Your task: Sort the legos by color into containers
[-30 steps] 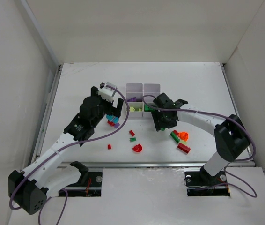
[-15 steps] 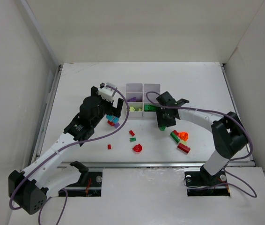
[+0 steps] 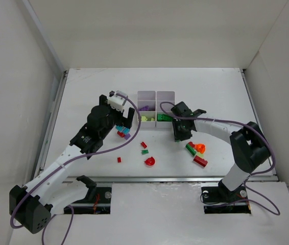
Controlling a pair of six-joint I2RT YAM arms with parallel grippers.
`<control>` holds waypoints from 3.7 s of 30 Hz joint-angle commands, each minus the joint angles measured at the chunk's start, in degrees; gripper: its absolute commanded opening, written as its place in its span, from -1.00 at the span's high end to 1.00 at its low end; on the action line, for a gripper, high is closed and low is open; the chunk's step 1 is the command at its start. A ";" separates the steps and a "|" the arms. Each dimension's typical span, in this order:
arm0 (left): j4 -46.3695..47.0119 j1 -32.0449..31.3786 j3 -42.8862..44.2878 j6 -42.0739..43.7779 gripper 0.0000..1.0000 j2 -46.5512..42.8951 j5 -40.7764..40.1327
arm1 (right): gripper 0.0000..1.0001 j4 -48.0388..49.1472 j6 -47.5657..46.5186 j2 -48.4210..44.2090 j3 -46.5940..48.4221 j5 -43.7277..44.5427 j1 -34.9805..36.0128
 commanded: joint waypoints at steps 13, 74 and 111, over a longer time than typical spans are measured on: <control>2.91 0.08 -0.17 -0.74 -1.00 -1.44 0.10 | 1.00 -6.70 -2.05 -8.01 6.58 0.84 4.08; 2.91 0.08 -1.23 -0.83 -1.00 -1.97 0.10 | -0.54 1.82 -6.10 -8.02 4.31 -1.61 -4.18; 2.91 0.08 -1.23 -0.83 -1.00 -1.97 -0.43 | -0.08 11.49 -1.52 4.56 0.26 4.80 -1.90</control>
